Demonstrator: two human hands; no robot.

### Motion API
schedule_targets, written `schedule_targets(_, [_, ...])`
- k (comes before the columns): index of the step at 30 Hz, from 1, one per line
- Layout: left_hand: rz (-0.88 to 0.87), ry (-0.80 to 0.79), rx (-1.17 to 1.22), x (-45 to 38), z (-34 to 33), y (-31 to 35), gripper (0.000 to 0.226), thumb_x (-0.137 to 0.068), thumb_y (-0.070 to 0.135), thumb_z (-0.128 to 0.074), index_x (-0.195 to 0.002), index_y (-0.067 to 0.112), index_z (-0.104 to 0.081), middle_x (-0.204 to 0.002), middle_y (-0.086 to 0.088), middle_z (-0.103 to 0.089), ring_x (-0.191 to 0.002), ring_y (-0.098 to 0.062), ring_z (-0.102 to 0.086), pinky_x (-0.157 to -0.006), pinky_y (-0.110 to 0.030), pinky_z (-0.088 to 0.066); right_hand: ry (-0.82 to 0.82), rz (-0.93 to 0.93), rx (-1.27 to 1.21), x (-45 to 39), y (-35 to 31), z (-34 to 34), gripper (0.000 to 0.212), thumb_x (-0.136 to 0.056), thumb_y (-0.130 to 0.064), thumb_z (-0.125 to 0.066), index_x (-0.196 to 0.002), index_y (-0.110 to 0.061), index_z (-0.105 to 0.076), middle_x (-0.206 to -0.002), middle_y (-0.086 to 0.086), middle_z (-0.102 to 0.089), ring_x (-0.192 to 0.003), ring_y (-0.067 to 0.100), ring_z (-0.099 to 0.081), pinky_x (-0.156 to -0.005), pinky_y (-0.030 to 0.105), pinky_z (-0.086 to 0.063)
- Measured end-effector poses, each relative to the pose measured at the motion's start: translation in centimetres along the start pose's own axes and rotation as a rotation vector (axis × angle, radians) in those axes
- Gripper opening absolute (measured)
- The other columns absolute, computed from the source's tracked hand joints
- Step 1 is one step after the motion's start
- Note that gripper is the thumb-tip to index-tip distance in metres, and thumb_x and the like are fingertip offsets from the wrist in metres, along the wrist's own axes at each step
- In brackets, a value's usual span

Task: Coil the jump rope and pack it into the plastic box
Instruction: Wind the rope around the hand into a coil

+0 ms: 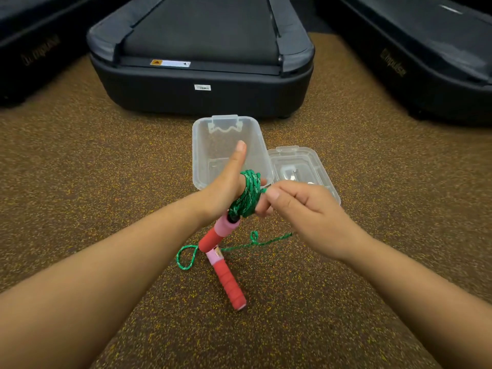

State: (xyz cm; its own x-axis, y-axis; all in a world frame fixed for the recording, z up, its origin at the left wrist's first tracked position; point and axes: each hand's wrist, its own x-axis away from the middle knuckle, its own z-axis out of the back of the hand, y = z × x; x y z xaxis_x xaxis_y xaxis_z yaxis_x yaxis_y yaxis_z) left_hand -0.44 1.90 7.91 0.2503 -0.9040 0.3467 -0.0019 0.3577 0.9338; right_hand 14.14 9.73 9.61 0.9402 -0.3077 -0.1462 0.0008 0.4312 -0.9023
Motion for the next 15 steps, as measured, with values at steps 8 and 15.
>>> schedule_targets(8, [0.053,-0.152,-0.179,0.7,0.2,-0.3,0.110,-0.080,0.071,0.016,-0.115,-0.001,-0.060,-0.070,-0.020,-0.059,-0.065,-0.023,-0.060,-0.067,-0.020,-0.046,0.143,-0.020,0.067,-1.5,0.3,2.2,0.029,-0.093,-0.034,-0.046,-0.067,-0.024,-0.057,-0.047,-0.014,-0.047,-0.047,0.001,-0.042,-0.049,0.019,-0.036])
schedule_targets(15, [-0.031,-0.214,-0.187,1.4,-0.4,0.8,0.057,-0.096,0.052,-0.031,-0.082,0.013,-0.071,-0.044,-0.001,-0.041,-0.044,-0.017,-0.046,-0.060,-0.029,-0.045,0.214,-0.120,0.051,-1.8,2.9,2.8,0.032,-0.095,-0.036,-0.044,-0.066,-0.027,-0.054,-0.057,-0.005,-0.039,-0.051,0.011,-0.038,-0.052,0.030,-0.033])
